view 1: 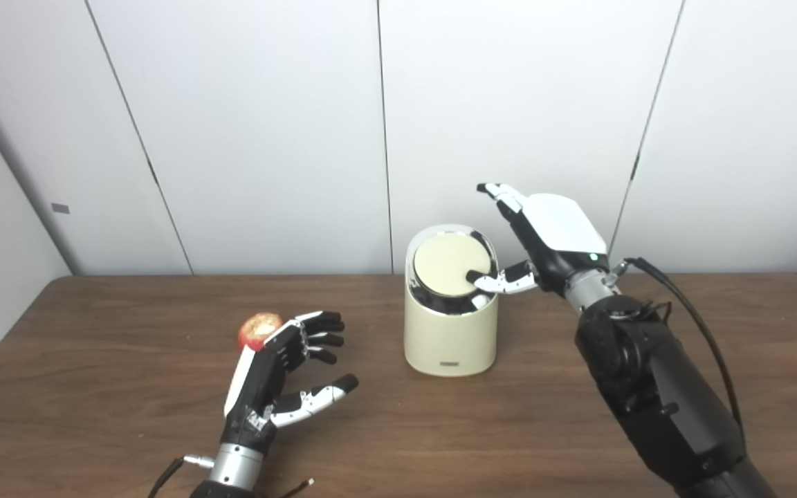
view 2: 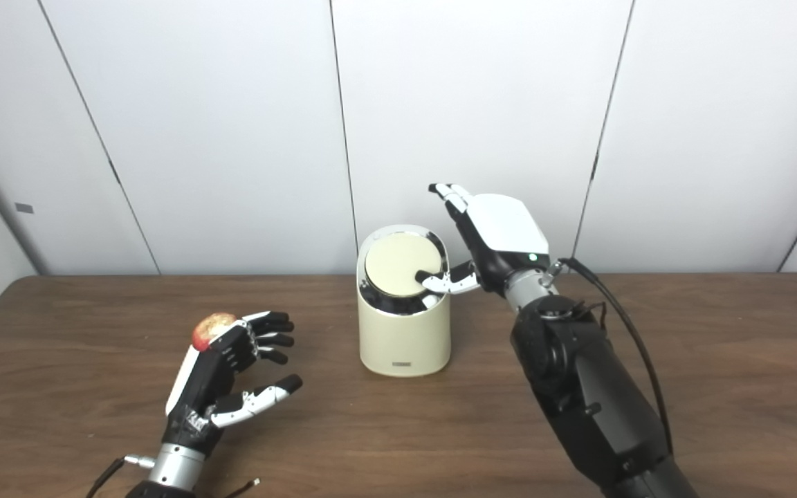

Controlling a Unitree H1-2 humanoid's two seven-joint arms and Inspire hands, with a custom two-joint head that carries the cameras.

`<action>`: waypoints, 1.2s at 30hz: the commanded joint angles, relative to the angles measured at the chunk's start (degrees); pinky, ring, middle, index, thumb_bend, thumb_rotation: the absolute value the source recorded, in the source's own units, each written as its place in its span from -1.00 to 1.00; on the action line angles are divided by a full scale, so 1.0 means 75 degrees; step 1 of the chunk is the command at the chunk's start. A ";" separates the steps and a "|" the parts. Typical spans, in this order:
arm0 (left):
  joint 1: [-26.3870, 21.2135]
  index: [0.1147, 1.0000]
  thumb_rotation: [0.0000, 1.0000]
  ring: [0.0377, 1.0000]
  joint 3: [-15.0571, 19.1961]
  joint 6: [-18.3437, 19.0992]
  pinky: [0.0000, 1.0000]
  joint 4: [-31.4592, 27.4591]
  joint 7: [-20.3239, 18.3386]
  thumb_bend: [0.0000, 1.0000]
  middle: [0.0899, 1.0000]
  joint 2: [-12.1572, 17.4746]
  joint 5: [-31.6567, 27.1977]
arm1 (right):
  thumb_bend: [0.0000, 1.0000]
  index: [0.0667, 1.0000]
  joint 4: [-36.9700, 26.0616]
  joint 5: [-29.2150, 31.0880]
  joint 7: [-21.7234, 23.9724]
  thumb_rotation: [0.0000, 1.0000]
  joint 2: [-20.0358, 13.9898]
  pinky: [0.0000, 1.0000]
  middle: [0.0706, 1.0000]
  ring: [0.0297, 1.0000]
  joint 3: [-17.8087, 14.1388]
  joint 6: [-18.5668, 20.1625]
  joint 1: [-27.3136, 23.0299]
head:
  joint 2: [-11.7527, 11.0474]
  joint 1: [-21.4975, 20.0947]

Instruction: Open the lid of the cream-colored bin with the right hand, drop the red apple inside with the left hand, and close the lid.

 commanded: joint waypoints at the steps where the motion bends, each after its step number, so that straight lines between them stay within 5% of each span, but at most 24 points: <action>1: 0.0249 0.42 -0.87 0.35 -0.0079 -0.0191 0.18 0.0465 0.0074 0.39 0.41 -0.0097 0.0016 | 0.86 0.83 -0.0422 0.0387 -0.0147 -0.32 0.0041 0.28 0.87 0.66 -0.0436 0.0113 -0.0360 | 0.0013 0.0026; 9: 0.0274 0.41 -0.92 0.34 -0.0056 -0.0168 0.16 0.0407 0.0132 0.37 0.40 -0.0121 0.0053 | 0.75 0.80 -0.1049 0.1423 -0.0127 -0.37 -0.0019 0.15 0.83 0.62 -0.1578 0.0712 -0.0237 | 0.0038 0.0043; 13: 0.0288 0.42 -0.88 0.35 -0.0054 -0.0144 0.18 0.0395 0.0135 0.38 0.40 -0.0089 0.0078 | 0.64 0.79 -0.1171 0.2325 -0.0291 -0.57 0.0031 0.20 0.83 0.61 -0.2127 0.0490 0.0320 | 0.0054 0.0038; 17: 0.0288 0.43 -0.89 0.34 -0.0055 -0.0163 0.17 0.0382 0.0103 0.37 0.41 -0.0077 0.0018 | 0.65 0.76 -0.0855 0.2807 -0.0532 -0.69 -0.0139 0.38 0.80 0.67 -0.2105 -0.0444 0.1123 | 0.0045 0.0046; 20: 0.0292 0.42 -0.92 0.34 -0.0051 -0.0169 0.15 0.0372 0.0082 0.36 0.41 -0.0091 -0.0041 | 0.67 0.76 -0.0301 0.3378 -0.0610 -0.57 -0.0131 0.46 0.83 0.71 -0.2127 -0.1235 0.1655 | 0.0044 0.0029; 25: 0.0305 0.42 -0.95 0.34 -0.0048 -0.0170 0.15 0.0344 0.0079 0.35 0.40 -0.0100 -0.0066 | 0.70 0.73 -0.0548 0.3695 -0.0616 -0.42 -0.0006 0.26 0.75 0.58 -0.1983 -0.1616 0.2472 | 0.0032 0.0046; 30: 0.0310 0.41 -0.99 0.32 0.0008 -0.0277 0.15 0.0246 0.0188 0.33 0.39 -0.0136 -0.0006 | 0.68 0.76 -0.0749 0.3959 -0.0684 -0.45 0.0146 0.36 0.77 0.61 -0.2012 -0.1773 0.2966 | 0.0016 0.0205; 36: 0.0362 0.35 -0.97 0.27 0.0246 -0.0347 0.06 -0.0582 0.1311 0.40 0.36 -0.0154 0.1624 | 0.59 0.79 -0.0479 0.4288 -0.0724 -0.58 0.0010 0.39 0.81 0.67 -0.2131 -0.2402 0.3247 | -0.0070 0.1024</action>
